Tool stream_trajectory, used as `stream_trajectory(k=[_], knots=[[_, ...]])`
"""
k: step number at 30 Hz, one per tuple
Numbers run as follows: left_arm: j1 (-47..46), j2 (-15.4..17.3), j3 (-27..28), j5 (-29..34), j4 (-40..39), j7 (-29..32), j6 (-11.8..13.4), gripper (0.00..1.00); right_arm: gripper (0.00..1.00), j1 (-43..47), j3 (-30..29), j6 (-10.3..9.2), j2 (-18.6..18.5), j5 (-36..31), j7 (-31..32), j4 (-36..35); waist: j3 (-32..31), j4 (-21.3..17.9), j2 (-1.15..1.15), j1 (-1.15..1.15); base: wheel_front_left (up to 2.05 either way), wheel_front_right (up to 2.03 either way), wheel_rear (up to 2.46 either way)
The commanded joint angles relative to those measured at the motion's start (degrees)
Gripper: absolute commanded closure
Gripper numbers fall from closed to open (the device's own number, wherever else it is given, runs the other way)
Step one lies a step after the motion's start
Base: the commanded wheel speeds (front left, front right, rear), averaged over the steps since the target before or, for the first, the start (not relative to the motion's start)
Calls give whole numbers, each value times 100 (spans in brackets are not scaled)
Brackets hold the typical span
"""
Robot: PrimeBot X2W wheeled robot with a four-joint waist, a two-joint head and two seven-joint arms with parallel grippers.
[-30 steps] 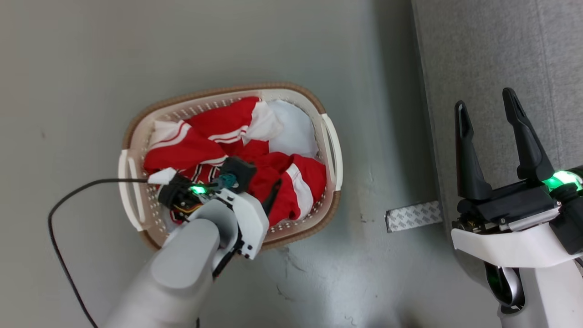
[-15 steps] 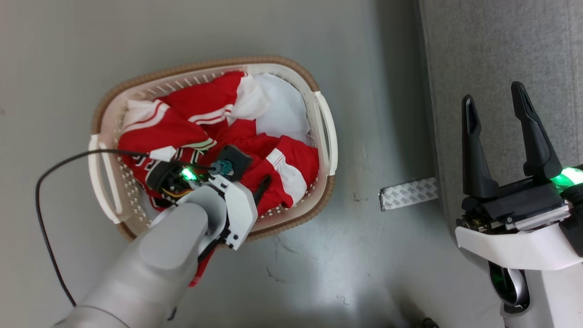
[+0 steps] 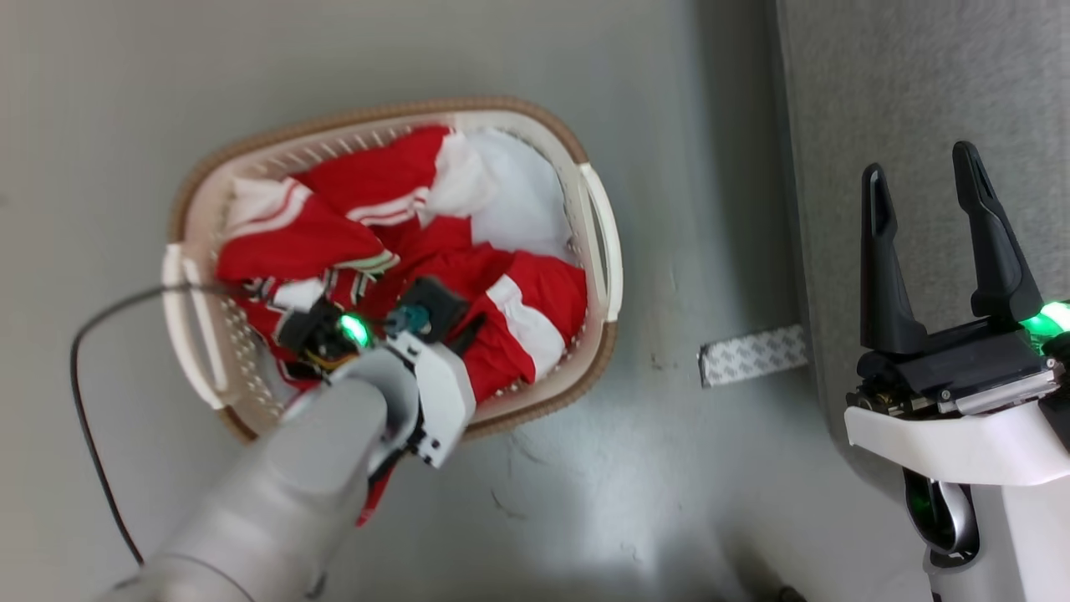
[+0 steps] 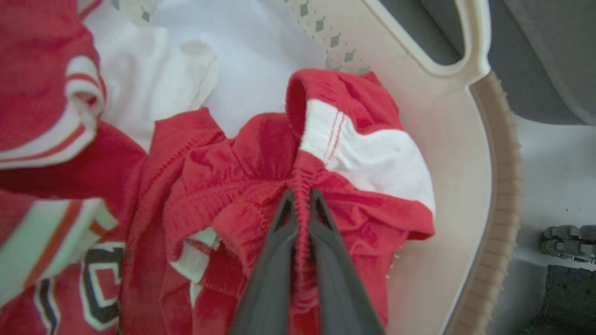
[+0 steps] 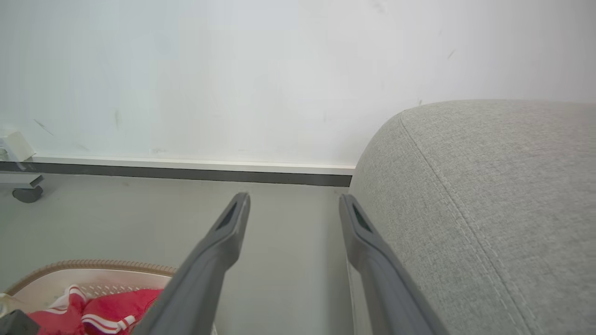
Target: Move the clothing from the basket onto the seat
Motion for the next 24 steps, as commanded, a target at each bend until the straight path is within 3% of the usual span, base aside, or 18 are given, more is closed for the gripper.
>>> stream_trajectory(k=[1,11,16,24], knots=[[123,-11,10,-134,5,-86,5,100,0,7,-19,-12,-14,32,4,40,-263,94,0,0,0,0,0],[842,-100,225,-1079,-388,-567,4,100,0,681,-210,-12,-17,-80,4,595,-2160,611,0,0,0,0,0],[1110,-24,391,-1193,-706,-623,35,100,0,1151,-244,-12,-16,-70,4,898,-3091,859,0,0,0,0,0],[1472,177,590,-1257,-1518,-620,305,100,0,1729,-144,-12,-19,-4,4,1239,-4186,1103,0,0,0,0,0]])
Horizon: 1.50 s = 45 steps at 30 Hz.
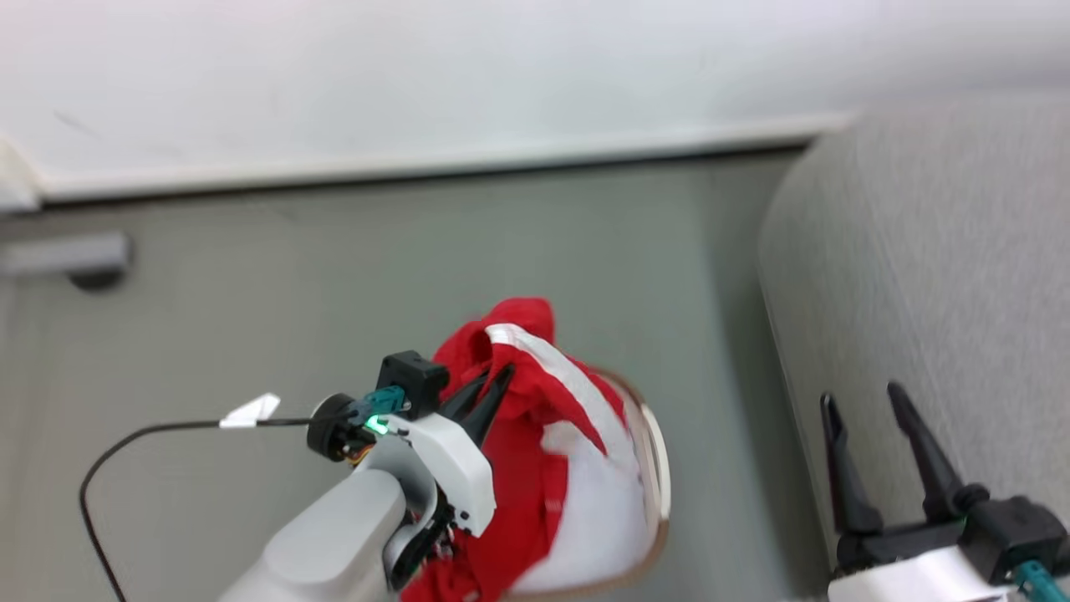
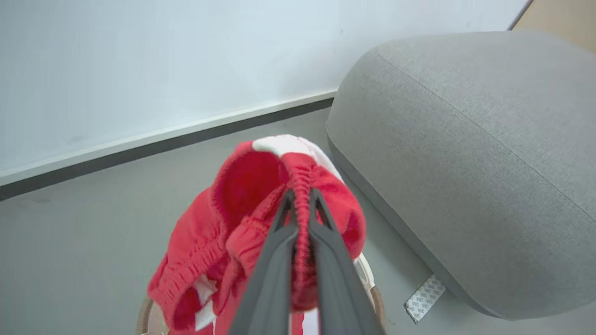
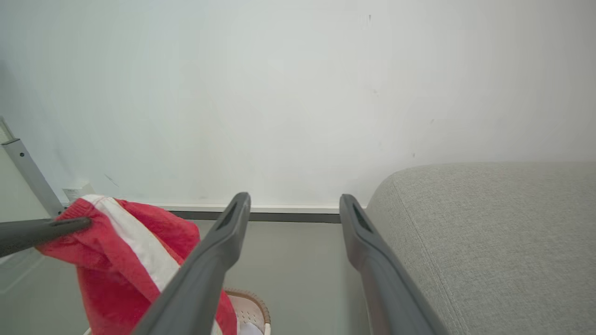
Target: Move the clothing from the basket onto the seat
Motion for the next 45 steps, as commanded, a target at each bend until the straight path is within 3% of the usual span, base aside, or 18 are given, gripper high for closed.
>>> stream_trajectory(k=[1,8,17,25,33,45], knots=[[128,66,27,-49,-145,10,50,100,0,136,14,-12,-21,47,4,40,-701,281,0,2,0,0,0],[407,362,86,-153,-1186,258,414,100,0,462,129,-12,-20,-53,4,150,-1337,312,0,2,0,0,0],[553,937,174,-140,-2762,813,933,100,0,604,378,-12,-30,-236,4,73,-1633,293,0,2,0,0,0],[693,1303,217,-135,-3809,1170,1294,100,0,323,1318,-12,-612,-112,4,-51,-1660,260,0,2,0,0,0],[684,1353,167,-122,-4226,1320,1389,100,0,-601,2524,-12,-1114,-83,4,580,-1626,249,0,2,0,0,0],[493,1019,-182,-17,-4346,1491,1224,100,0,-2098,3759,-12,-723,217,7,2115,-1613,419,0,2,0,0,0]])
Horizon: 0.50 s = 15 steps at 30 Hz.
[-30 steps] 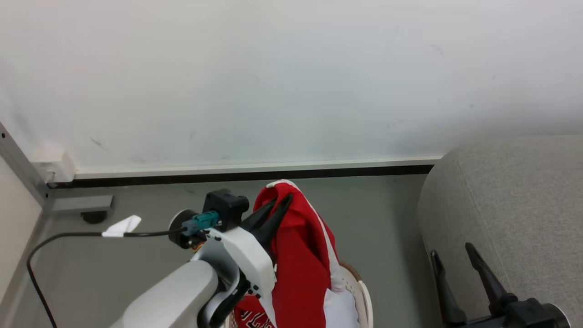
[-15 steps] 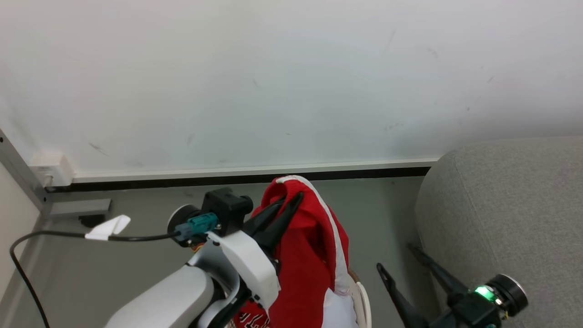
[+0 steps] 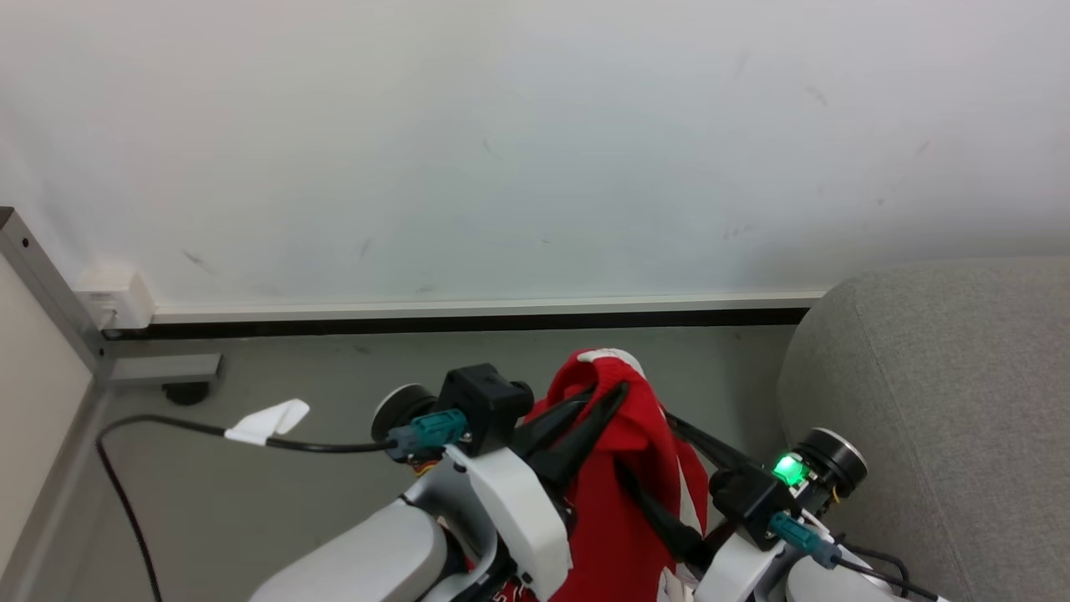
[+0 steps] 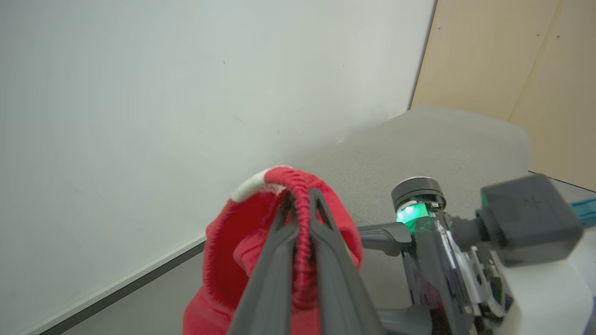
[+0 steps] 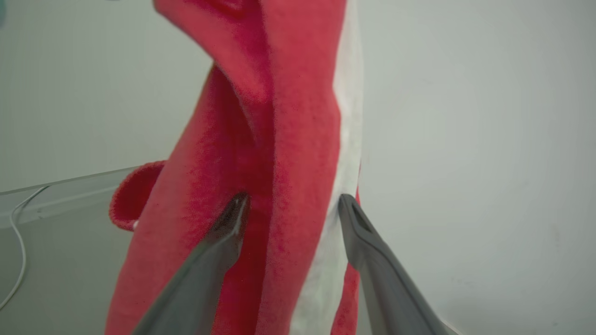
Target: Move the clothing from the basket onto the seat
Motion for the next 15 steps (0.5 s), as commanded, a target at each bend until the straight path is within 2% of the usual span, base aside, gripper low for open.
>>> stream_trajectory(k=[1,7,8,9,10,15], knots=[[-76,-64,-36,35,-35,18,-34,100,0,-209,30,-12,52,3,3,186,-5,38,0,0,0,0,0],[-121,-208,-165,23,-126,77,-112,100,0,-461,152,-12,309,52,4,704,-23,94,0,0,0,0,0],[-123,-236,-182,16,-133,80,-121,100,12,-502,217,-12,346,130,3,798,-30,108,0,0,0,0,0],[-126,-258,-191,5,-127,79,-133,100,82,-542,296,-12,378,263,3,881,-37,123,0,0,0,0,0],[-131,-272,-188,3,-107,65,-121,100,100,-575,383,-12,397,364,3,946,-44,137,0,0,0,0,0],[-87,-260,-129,-6,28,-8,-18,100,100,-683,425,-12,399,727,2,986,-48,168,0,0,0,0,0]])
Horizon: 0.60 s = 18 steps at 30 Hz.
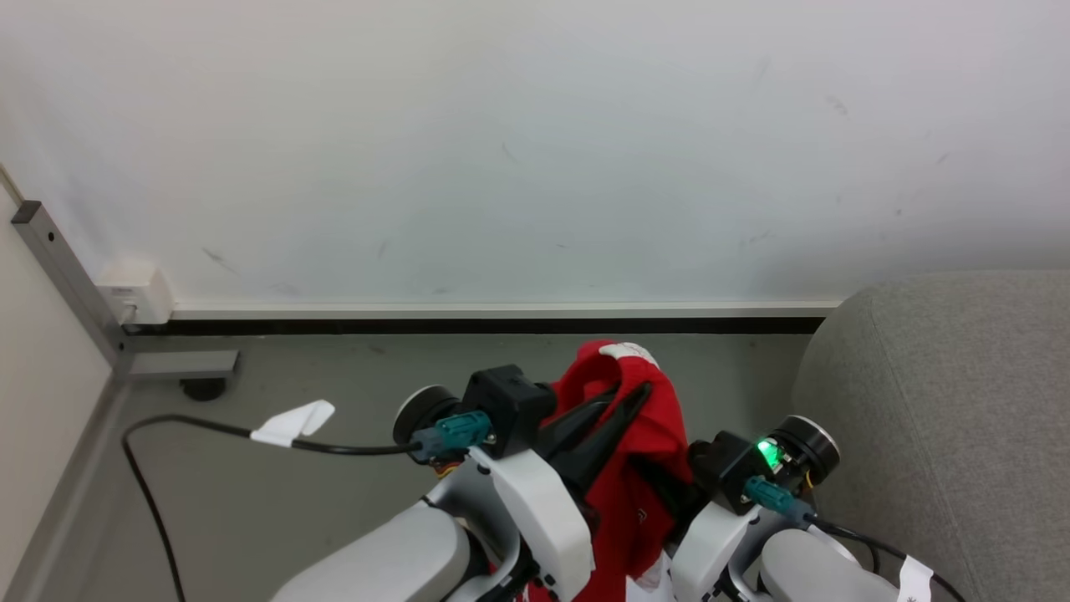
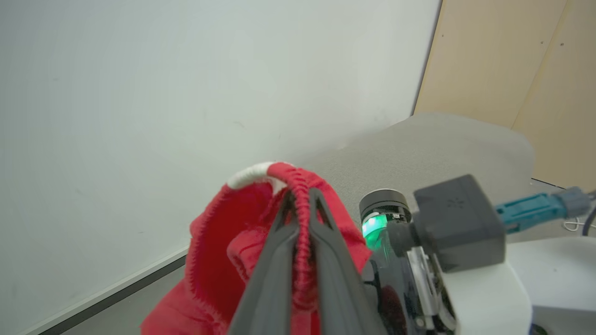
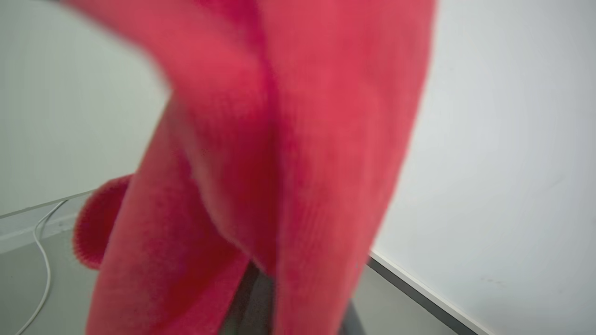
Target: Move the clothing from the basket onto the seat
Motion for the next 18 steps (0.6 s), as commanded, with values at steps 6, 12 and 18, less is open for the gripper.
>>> stream_trajectory(k=[6,12,18], knots=[[187,84,119,-95,202,-270,38,0,100,111,-517,-12,-147,152,4,-201,8,26,0,0,0,0,0],[447,146,152,-179,535,-576,-38,0,100,370,-1101,-12,-327,70,3,-411,16,1,0,0,0,0,0],[634,134,97,-93,923,-880,-68,0,100,602,-1573,-12,-489,-7,3,-572,28,-88,0,0,0,0,0]])
